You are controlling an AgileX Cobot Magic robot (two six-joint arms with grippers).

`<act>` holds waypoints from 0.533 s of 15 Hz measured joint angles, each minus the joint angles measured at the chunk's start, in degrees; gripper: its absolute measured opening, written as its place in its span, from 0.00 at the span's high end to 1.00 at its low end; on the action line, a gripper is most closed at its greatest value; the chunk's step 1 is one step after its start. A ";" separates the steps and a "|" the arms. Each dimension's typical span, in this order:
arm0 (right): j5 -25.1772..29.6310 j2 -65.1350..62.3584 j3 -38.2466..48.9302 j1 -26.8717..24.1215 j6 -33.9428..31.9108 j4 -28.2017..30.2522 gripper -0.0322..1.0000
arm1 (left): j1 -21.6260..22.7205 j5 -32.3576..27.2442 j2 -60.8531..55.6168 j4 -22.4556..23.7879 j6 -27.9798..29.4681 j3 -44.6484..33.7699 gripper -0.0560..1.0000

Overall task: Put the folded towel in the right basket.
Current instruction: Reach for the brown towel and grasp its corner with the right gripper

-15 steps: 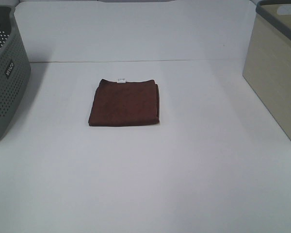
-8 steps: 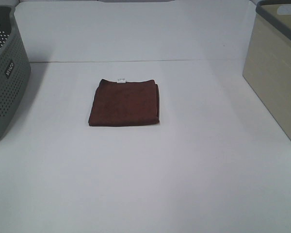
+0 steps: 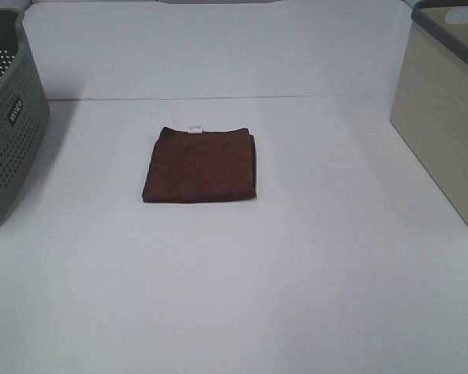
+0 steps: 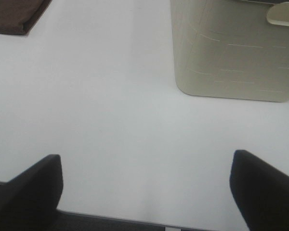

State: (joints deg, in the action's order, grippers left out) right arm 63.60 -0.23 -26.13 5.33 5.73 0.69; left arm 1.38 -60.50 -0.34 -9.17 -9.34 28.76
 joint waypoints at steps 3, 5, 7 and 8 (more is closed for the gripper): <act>0.00 0.00 0.00 0.00 0.00 0.00 0.09 | 0.00 0.00 0.00 0.00 0.00 0.00 0.95; 0.00 0.00 0.00 0.00 0.00 0.00 0.09 | 0.00 0.00 0.00 0.00 0.00 0.00 0.95; 0.00 0.00 0.00 0.00 0.00 0.00 0.09 | 0.00 0.00 0.00 0.00 0.00 0.00 0.95; 0.00 0.00 0.00 0.00 0.00 0.00 0.09 | 0.00 0.00 0.00 0.00 0.00 0.00 0.95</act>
State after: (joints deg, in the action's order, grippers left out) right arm 63.60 -0.23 -26.13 5.33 5.73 0.69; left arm 1.38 -60.50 -0.34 -9.17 -9.34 28.76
